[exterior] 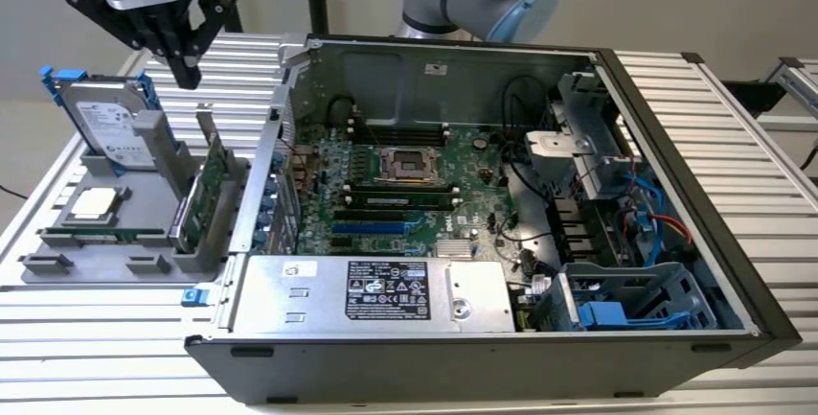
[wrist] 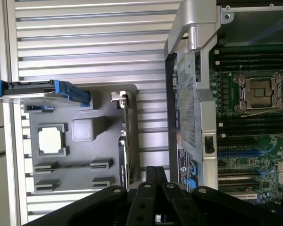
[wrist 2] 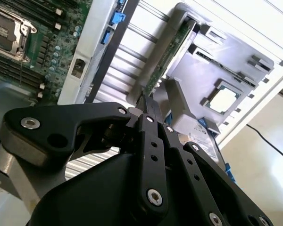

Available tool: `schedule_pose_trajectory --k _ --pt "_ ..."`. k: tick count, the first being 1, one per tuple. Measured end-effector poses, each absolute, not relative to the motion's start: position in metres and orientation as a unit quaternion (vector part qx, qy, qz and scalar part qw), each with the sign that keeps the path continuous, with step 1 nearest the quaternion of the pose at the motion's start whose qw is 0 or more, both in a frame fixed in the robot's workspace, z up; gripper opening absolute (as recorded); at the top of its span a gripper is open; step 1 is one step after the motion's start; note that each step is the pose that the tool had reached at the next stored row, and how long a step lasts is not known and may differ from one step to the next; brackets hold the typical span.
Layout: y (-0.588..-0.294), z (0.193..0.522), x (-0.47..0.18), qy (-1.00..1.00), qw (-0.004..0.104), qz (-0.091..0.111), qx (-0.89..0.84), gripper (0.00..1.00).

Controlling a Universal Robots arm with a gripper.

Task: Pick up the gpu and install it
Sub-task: 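Pick up the gpu and move the gpu toward the slot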

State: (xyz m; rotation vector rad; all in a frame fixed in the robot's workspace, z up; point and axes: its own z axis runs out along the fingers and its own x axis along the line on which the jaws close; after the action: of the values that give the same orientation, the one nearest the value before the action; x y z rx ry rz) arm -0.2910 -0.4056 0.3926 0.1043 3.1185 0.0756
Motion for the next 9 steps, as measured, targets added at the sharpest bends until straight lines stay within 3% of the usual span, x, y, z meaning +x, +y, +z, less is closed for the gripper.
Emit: schedule_pose_trajectory --k 9 --pt "-0.4059 0.3926 -0.3025 0.999 0.010 0.024 0.033 0.00"
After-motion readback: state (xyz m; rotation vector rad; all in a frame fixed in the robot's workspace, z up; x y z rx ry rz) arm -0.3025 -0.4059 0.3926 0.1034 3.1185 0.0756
